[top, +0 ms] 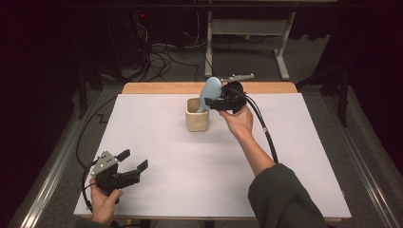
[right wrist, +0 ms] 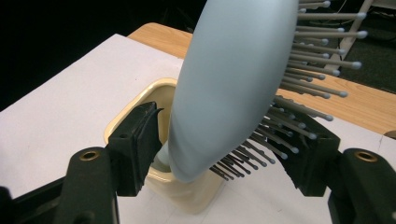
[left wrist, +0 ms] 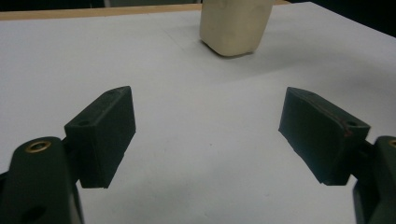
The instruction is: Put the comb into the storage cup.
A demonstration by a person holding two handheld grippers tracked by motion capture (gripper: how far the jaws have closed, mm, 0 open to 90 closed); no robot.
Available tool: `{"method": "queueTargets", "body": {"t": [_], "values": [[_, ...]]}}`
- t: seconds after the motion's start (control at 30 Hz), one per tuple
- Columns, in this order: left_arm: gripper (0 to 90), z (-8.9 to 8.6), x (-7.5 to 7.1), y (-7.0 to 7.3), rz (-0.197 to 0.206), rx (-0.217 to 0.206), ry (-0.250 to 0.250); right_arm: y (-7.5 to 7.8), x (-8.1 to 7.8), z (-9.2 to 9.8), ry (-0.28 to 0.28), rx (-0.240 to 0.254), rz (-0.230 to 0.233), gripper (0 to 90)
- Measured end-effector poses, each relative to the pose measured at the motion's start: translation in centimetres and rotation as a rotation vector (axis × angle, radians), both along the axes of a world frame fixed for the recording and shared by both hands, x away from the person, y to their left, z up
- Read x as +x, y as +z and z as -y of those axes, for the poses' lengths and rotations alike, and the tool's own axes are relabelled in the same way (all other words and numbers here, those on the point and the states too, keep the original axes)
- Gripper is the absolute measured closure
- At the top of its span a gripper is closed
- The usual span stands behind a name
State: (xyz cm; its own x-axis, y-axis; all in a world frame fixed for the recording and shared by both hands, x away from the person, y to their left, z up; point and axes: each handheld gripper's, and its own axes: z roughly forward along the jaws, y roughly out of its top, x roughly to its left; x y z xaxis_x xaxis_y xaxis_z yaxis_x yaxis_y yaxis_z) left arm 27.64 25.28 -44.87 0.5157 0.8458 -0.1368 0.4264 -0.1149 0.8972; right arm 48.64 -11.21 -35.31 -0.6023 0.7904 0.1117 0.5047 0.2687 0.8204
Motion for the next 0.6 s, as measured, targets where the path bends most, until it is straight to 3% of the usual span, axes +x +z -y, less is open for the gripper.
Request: {"method": "queueTargets", "body": {"t": [0.6], "values": [[19.3,0.04,0.01,-0.02,0.000,0.002,-0.001,0.54,-0.66,0.86,0.012,-0.001,0.018,35.7]]}}
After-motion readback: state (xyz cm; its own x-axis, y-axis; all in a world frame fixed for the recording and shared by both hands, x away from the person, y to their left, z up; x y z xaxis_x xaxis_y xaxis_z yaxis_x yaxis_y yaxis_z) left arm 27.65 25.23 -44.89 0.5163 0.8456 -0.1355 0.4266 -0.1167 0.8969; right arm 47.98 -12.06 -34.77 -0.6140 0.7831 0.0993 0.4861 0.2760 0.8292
